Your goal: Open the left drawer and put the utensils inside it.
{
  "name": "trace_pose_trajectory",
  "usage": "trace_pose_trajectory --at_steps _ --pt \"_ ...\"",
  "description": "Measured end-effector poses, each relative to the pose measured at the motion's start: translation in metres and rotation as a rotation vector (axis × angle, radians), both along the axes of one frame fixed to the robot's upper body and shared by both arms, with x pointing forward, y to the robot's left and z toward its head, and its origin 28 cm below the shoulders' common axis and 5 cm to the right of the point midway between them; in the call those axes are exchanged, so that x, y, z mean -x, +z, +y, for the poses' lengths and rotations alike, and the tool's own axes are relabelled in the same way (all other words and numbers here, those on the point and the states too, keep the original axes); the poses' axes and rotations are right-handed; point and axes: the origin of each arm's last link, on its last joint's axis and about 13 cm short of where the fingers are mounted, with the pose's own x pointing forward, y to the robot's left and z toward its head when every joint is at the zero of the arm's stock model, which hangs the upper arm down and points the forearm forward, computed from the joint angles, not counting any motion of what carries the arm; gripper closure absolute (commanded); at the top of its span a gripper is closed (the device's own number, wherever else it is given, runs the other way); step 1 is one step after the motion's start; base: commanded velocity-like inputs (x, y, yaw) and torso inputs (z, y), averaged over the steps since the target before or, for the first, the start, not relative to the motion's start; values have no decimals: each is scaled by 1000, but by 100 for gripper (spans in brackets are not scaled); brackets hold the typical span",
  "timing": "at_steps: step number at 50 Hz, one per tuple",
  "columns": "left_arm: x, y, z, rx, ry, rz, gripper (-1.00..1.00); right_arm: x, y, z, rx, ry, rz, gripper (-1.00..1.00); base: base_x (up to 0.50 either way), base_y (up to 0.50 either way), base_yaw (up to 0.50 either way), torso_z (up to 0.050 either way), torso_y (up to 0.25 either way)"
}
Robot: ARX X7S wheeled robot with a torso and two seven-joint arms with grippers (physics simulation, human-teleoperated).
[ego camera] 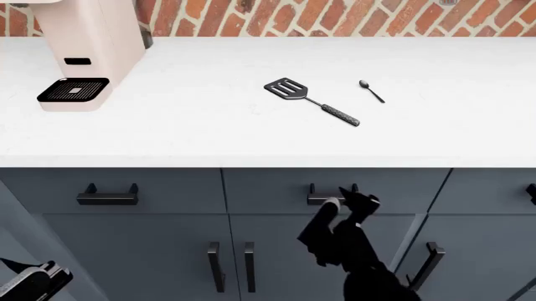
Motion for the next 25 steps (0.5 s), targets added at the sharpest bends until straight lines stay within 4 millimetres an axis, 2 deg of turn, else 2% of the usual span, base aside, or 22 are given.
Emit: trace_pose_trajectory --at_steps 16,17,25 --pt "0 -1 0 3 -5 -1 -100 -27 -3 -6 42 -50 23 -100 0 0 0 0 0" --pt "0 -1 0 3 -5 -1 -100 -29 -3 -6 44 -53 24 100 0 0 0 0 0" --pt "0 -1 0 5 -7 -2 -100 -34 -10 -5 36 -52 68 100 2 0 0 0 0"
